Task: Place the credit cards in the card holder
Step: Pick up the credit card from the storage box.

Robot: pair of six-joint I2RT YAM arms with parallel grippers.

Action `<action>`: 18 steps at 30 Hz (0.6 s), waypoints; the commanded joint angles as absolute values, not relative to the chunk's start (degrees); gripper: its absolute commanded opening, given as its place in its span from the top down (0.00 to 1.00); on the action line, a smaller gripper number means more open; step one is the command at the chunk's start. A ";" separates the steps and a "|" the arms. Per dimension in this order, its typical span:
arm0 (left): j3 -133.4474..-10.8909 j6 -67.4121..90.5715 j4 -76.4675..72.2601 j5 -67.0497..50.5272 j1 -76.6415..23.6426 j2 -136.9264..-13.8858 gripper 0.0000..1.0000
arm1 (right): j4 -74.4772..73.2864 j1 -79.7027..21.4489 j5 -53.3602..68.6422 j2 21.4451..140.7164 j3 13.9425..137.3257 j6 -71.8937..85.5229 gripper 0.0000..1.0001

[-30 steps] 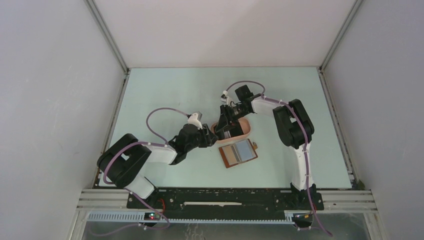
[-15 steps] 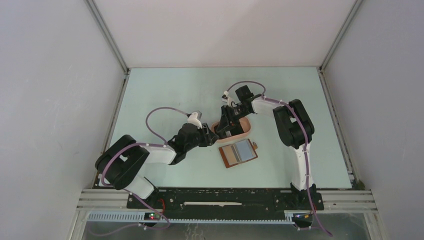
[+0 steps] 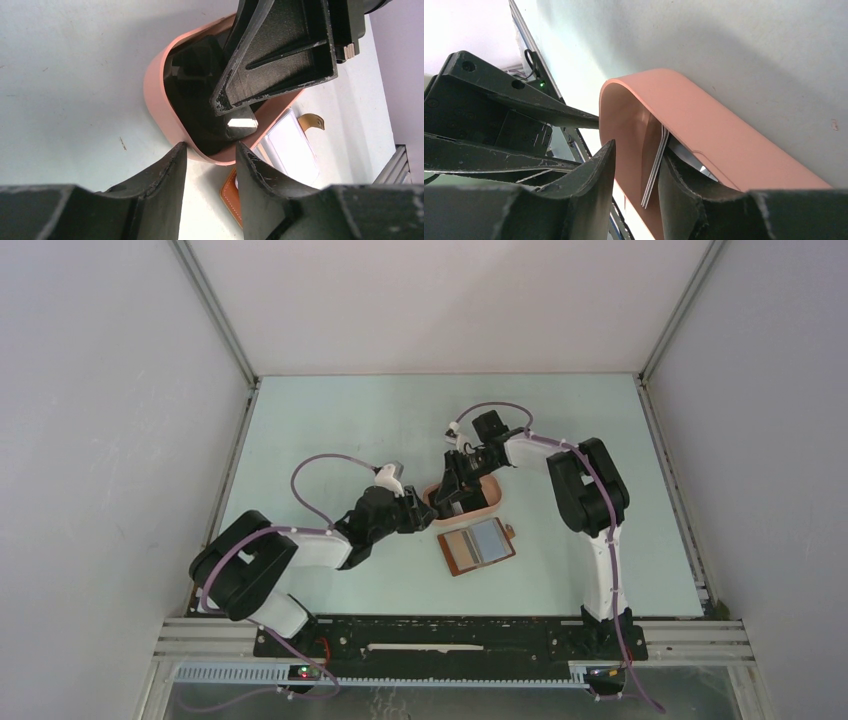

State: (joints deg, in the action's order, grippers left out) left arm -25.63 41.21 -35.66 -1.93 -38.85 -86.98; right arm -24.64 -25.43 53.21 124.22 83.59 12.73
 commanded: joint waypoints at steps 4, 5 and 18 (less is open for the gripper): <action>-25.14 41.75 -37.47 -1.92 -38.32 -83.73 0.55 | -25.04 -24.19 54.54 121.20 83.07 12.20 0.57; -25.06 41.75 -37.44 -1.92 -38.29 -83.64 0.55 | -25.09 -24.13 54.64 121.10 83.01 12.22 0.57; -24.70 41.75 -37.09 -1.55 -38.17 -82.90 0.55 | -25.36 -23.17 56.14 119.92 82.72 12.31 0.57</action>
State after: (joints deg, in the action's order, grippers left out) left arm -25.54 41.21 -35.59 -1.85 -38.70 -85.27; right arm -25.08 -23.70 54.59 124.18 83.15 12.73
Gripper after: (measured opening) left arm 0.448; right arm 0.432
